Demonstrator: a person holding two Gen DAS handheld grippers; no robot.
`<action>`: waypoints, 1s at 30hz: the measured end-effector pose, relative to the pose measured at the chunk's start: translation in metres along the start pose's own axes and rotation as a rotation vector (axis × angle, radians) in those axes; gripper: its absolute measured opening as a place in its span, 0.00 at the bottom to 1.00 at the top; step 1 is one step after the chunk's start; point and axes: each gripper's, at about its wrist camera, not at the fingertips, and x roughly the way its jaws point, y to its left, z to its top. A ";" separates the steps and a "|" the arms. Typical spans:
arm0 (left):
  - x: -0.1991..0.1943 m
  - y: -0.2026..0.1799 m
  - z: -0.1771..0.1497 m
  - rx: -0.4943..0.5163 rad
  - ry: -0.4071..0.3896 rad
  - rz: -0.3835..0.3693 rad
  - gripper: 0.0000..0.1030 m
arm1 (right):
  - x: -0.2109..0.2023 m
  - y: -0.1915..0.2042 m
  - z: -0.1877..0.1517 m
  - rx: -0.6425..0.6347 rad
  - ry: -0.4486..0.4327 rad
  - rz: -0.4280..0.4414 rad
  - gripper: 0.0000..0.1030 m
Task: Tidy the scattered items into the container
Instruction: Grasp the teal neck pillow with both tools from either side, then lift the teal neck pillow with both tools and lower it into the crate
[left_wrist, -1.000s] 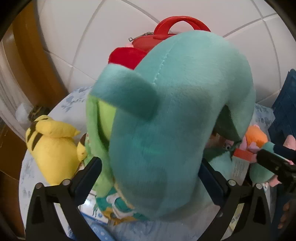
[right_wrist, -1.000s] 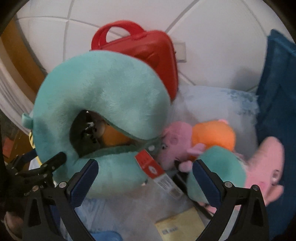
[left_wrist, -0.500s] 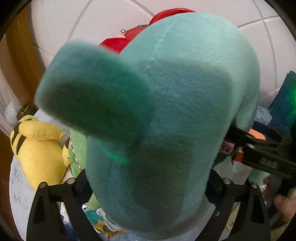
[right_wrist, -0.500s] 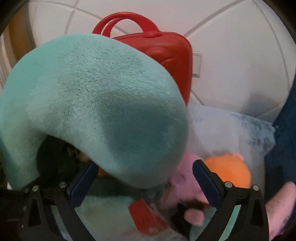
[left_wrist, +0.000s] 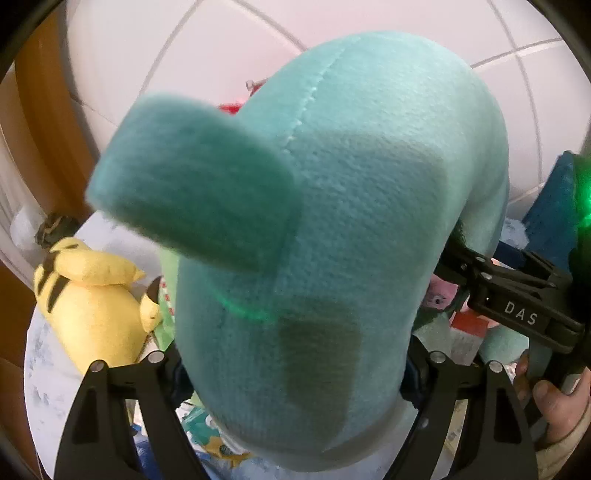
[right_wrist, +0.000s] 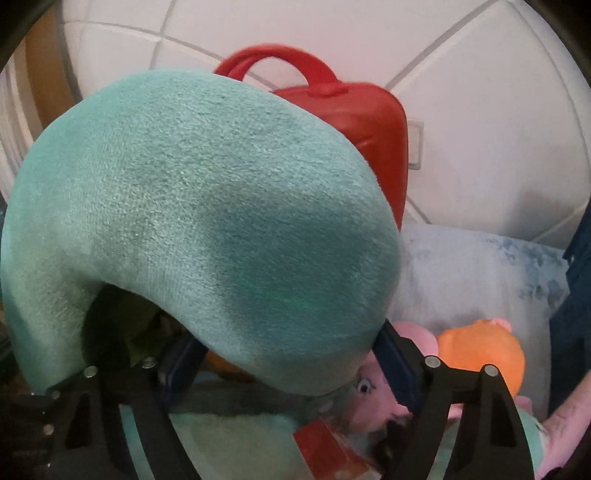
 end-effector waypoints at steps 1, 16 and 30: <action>-0.009 0.000 0.000 0.002 -0.010 -0.004 0.82 | -0.009 0.002 0.001 -0.004 -0.011 -0.002 0.82; -0.137 -0.019 -0.009 0.067 -0.130 -0.124 0.82 | -0.173 0.035 0.002 0.004 -0.144 -0.115 0.82; -0.232 -0.032 -0.037 0.171 -0.218 -0.224 0.82 | -0.289 0.065 -0.025 0.061 -0.234 -0.224 0.82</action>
